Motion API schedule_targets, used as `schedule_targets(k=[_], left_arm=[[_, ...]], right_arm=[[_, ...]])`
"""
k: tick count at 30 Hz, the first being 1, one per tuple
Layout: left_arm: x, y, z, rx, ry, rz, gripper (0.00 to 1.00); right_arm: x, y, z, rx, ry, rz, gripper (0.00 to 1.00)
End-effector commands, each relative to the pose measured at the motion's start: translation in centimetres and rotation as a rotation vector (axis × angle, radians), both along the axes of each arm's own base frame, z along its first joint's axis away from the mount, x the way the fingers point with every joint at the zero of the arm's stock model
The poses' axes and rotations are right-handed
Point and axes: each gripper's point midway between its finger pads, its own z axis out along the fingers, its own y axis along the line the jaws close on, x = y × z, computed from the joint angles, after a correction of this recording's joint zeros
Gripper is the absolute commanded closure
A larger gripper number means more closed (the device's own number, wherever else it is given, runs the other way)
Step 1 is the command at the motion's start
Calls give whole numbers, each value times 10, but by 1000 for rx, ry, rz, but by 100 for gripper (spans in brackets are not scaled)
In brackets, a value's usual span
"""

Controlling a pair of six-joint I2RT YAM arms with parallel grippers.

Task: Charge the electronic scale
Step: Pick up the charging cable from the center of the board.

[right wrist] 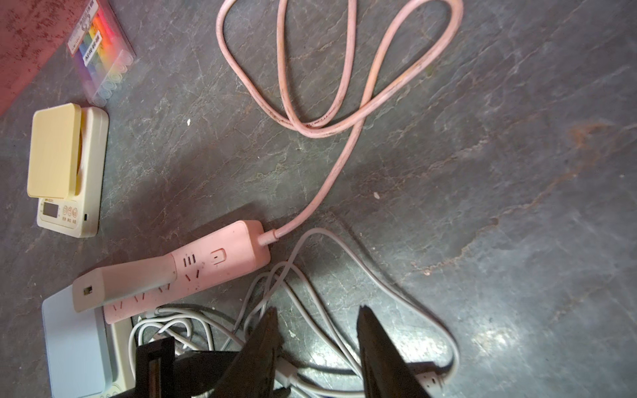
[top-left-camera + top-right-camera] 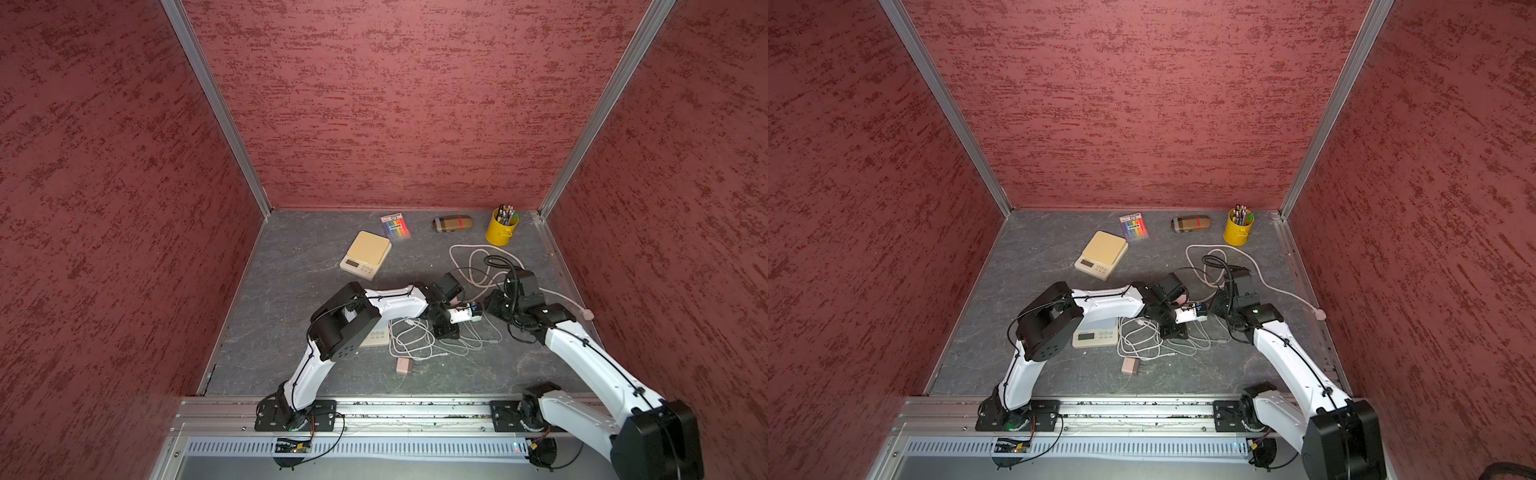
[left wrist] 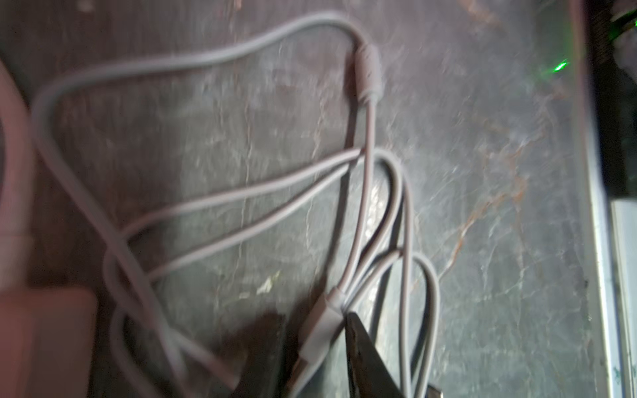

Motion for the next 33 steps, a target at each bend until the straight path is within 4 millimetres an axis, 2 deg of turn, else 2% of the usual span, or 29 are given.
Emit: schedule_targets(k=[1,4,6,9,15,18,20,23,27,33], left_arm=[[0,5,-18,51,-8,-14,69],[-2,5,-20,54,-4,-25,74],[-3,3,-15,34,-2,-27,78],[-3,1,2,-23,11,-10,86],[2,-1,41,-153,46,36,100],[7,2,59,-203,30,60,100],[14,6,70,-219,4,89,100],[30,16,89,-233,-69,164,100],[48,33,107,-235,-206,261,100],[66,57,128,-230,-379,399,100]], right_arm=[[5,4,10,58,-45,-21,59],[4,3,12,63,-49,-34,59],[5,2,16,70,-61,-44,59],[8,2,29,96,-100,-68,59],[12,-3,72,186,-231,-159,60],[10,-4,89,249,-269,-204,60],[6,-1,93,312,-270,-228,61],[2,16,94,479,-255,-223,63],[-1,50,83,715,-193,-159,63],[2,81,91,710,-162,-96,60]])
